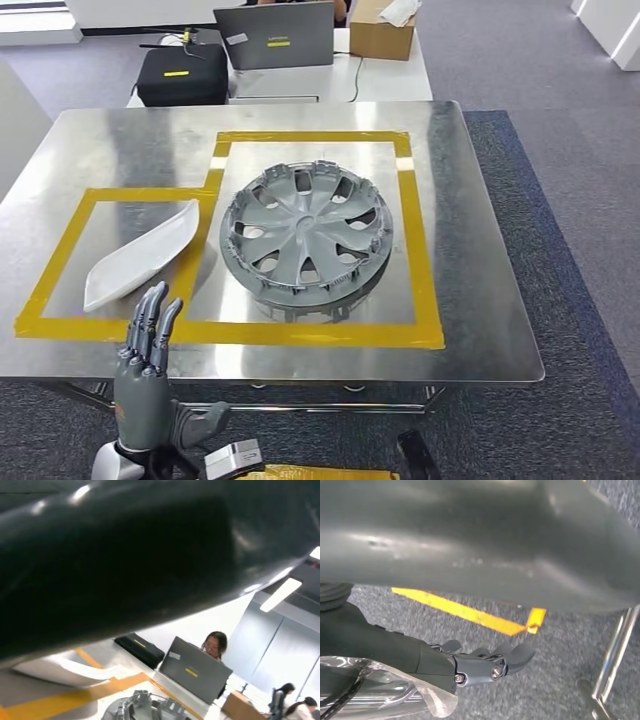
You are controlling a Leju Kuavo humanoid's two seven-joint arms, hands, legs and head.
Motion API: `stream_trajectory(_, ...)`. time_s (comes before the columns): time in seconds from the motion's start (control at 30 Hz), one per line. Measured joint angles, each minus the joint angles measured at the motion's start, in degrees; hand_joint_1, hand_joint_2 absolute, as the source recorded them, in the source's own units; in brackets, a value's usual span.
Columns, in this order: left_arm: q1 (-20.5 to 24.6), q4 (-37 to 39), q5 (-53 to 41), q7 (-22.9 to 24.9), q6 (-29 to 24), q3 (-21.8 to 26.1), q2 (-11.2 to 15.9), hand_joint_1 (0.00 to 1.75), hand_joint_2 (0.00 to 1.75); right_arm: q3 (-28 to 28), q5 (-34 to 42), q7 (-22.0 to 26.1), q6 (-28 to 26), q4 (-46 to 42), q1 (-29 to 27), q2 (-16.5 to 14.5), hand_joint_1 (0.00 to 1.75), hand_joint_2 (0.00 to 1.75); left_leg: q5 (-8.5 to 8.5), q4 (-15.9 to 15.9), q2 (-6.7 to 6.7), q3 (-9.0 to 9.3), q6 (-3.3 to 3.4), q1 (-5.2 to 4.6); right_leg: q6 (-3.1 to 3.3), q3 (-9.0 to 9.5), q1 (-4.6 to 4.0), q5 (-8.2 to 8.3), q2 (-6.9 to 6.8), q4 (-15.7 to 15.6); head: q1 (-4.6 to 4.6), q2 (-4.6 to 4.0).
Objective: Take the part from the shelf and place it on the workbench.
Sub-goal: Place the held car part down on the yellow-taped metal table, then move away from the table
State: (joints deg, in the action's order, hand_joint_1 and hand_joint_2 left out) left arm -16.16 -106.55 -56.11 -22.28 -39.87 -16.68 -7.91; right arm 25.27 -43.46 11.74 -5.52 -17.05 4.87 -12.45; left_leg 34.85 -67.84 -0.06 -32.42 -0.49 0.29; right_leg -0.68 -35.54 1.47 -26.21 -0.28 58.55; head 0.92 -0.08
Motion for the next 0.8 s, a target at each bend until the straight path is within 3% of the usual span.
stream_trajectory(0.07, -0.52, -0.19, 2.50, -2.88, -0.01, 0.20, -1.08, 0.00, 0.00, 0.01, 0.27, -0.03, 0.24, 0.17, 0.04, -0.13, 0.00, 0.00, -2.14, 8.11, -0.02, 4.68, 0.55, -0.15, -0.46, -0.64, -0.12, 0.85, 0.04, 0.00, -0.04, 0.01)
stream_trajectory(0.1, -0.89, -0.26, 3.70, -4.22, -0.02, 0.32, -1.70, 0.00, 0.00, 0.01, 0.35, -0.18, -0.03, 0.26, 0.04, -0.19, 0.00, 0.00, -2.55, 10.24, -0.03, 5.72, 0.79, -0.28, -0.83, -0.84, -0.15, 1.27, 0.02, -0.05, -0.07, 0.01)
stream_trajectory(0.2, -2.57, -0.16, 7.59, -9.11, -0.10, 1.72, -3.80, 0.00, 0.00, 0.01, 0.52, -0.56, -1.52, 0.56, -0.02, -0.29, 0.00, 0.00, -3.65, 11.12, -0.01, 5.39, 1.68, -0.64, -2.14, -1.04, 0.11, 2.49, -0.05, -0.59, -0.08, 0.01)
stream_trajectory(0.23, -3.06, -0.04, 8.74, -10.87, -0.13, 2.57, -4.49, 0.00, 0.00, 0.01, 0.56, -0.65, -1.85, 0.64, -0.06, -0.31, 0.00, 0.00, -4.32, 11.30, 0.07, 5.05, 2.10, -0.63, -2.46, -1.24, 0.21, 2.05, -0.02, -0.48, -0.08, 0.01)
stream_trajectory(0.27, -3.42, 0.09, 9.65, -12.29, -0.15, 3.47, -5.10, 0.00, 0.00, 0.01, 0.59, -0.74, -2.03, 0.70, -0.11, -0.30, 0.00, 0.00, -5.04, 11.51, 0.17, 4.55, 2.56, -0.56, -2.71, -1.77, 0.25, 0.60, 0.02, 0.41, -0.16, 0.01)
stream_trajectory(0.3, -3.71, 0.27, 10.72, -13.35, -0.15, 4.29, -5.61, 0.00, 0.00, 0.01, 0.64, -0.84, -2.14, 0.75, -0.14, -0.29, 0.00, 0.00, -5.77, 11.68, 0.27, 3.88, 2.94, -0.48, -2.85, -2.60, 0.25, -1.90, 0.07, 2.54, -0.27, 0.01)
stream_trajectory(0.37, -4.22, 0.83, 14.13, -14.21, -0.15, 5.55, -6.31, 0.00, 0.00, 0.01, 0.86, -0.99, -2.43, 0.78, -0.16, -0.29, 0.00, 0.00, -7.00, 11.60, 0.50, 2.21, 3.42, -0.69, -3.03, -4.56, 0.14, -7.68, 0.13, 9.69, -0.42, 0.00)
stream_trajectory(0.4, -4.46, 1.29, 16.89, -14.33, -0.15, 6.08, -6.55, 0.00, 0.00, 0.01, 1.08, -1.01, -2.64, 0.80, -0.16, -0.28, 0.00, 0.00, -7.61, 11.52, 0.69, 1.34, 3.52, -0.83, -3.08, -5.02, 0.09, -9.27, 0.15, 13.03, -0.42, 0.01)
stream_trajectory(0.43, -4.69, 1.91, 20.36, -14.34, -0.15, 6.57, -6.76, 0.00, 0.00, 0.03, 1.41, -0.91, -2.89, 0.80, -0.18, -0.28, 0.00, 0.00, -8.18, 11.40, 0.96, 0.47, 3.57, -0.95, -3.09, -4.73, 0.01, -9.47, 0.15, 14.94, -0.39, 0.00)
stream_trajectory(0.47, -4.95, 2.61, 23.98, -14.31, -0.15, 7.10, -6.98, 0.00, 0.00, 0.06, 1.80, -0.70, -3.17, 0.81, -0.21, -0.27, 0.00, 0.00, -8.65, 11.24, 1.30, -0.33, 3.56, -1.02, -3.04, -3.47, -0.09, -8.47, 0.12, 14.84, -0.40, 0.00)
stream_trajectory(0.53, -5.65, 4.26, 30.19, -14.12, 0.06, 8.62, -7.56, 0.00, 0.00, 0.27, 2.71, 0.30, -3.85, 0.80, -0.24, -0.27, 0.00, 0.00, -9.40, 10.81, 2.04, -1.58, 3.32, -1.08, -2.79, 2.07, -0.32, -5.63, -0.82, 8.95, -0.40, 0.01)
stream_trajectory(0.6, -6.61, 6.16, 33.93, -13.87, 0.99, 11.24, -8.56, 0.00, 0.00, 0.53, 3.44, 1.48, -4.43, 0.74, -0.15, -0.27, 0.00, 0.00, -9.95, 10.19, 2.97, -2.36, 2.84, -1.23, -2.30, 8.37, -0.72, -5.31, -2.48, 0.51, -0.39, 0.01)
stream_trajectory(0.63, -7.08, 7.13, 35.08, -13.86, 1.61, 12.75, -9.09, 0.00, 0.00, 0.62, 3.66, 1.87, -4.62, 0.71, -0.15, -0.27, 0.00, 0.00, -10.25, 9.96, 3.54, -2.56, 2.56, -1.27, -2.00, 9.90, -0.94, -5.81, -2.89, -2.10, -0.40, 0.00)
stream_trajectory(0.7, -7.85, 8.76, 36.31, -14.08, 2.39, 15.41, -10.01, 0.00, 0.00, 0.80, 3.85, 2.20, -4.79, 0.69, -0.47, -0.23, 0.00, 0.00, -10.88, 9.81, 4.54, -2.81, 1.95, -1.20, -1.22, 9.98, -1.14, -5.98, -2.35, -3.68, -0.42, -0.01)
stream_trajectory(0.73, -8.07, 9.42, 36.58, -13.93, 2.43, 16.39, -10.29, 0.00, 0.00, 0.93, 3.99, 2.25, -4.82, 0.69, -0.75, -0.22, 0.00, 0.00, -10.54, 9.61, 4.25, -2.96, 1.52, -1.08, -0.80, 9.38, -1.09, -5.54, -1.99, -3.73, -0.46, -0.01)
stream_trajectory(0.77, -8.24, 10.05, 36.74, -13.43, 2.17, 17.23, -10.53, 0.00, 0.00, 1.10, 4.16, 2.29, -4.85, 0.69, -0.99, -0.20, 0.00, 0.00, -9.18, 8.82, 3.45, -3.21, 1.05, -0.94, -0.30, 8.86, -0.98, -4.97, -1.68, -3.81, -0.44, -0.01)
stream_trajectory(0.8, -8.40, 10.78, 36.90, -12.57, 1.71, 18.08, -10.71, 0.00, 0.00, 1.27, 4.40, 2.43, -4.87, 0.69, -1.13, -0.20, 0.00, 0.00, -6.79, 7.01, 2.41, -3.63, 0.57, -0.80, 0.14, 8.20, -0.86, -4.29, -1.37, -3.89, -0.45, -0.01)
